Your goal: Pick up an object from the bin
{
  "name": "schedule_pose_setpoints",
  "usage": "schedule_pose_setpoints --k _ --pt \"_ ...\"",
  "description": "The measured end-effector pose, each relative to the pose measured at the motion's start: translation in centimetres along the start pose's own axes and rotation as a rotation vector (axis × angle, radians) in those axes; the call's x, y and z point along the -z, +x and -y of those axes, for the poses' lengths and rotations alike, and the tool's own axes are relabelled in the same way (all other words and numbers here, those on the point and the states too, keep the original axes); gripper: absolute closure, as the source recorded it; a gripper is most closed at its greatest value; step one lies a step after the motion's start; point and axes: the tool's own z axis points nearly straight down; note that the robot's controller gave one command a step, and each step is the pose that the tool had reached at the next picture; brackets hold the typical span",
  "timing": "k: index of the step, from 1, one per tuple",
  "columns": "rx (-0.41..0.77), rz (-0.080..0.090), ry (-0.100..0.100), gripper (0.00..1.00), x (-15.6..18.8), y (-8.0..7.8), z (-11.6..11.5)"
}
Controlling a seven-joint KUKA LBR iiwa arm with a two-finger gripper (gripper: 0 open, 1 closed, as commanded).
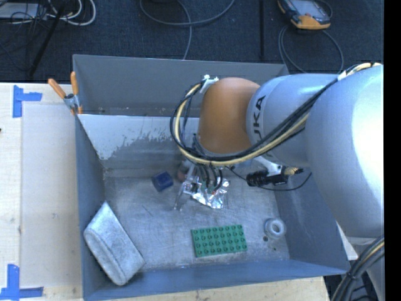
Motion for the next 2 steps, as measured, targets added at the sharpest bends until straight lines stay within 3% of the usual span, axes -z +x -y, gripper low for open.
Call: schedule_pose_setpoints --k 1,2 --pt "0.061 0.030 -0.021 0.00 -1.24 -0.53 3.64" --pt "0.057 0.032 -0.021 1.00 -1.08 -0.64 3.57"
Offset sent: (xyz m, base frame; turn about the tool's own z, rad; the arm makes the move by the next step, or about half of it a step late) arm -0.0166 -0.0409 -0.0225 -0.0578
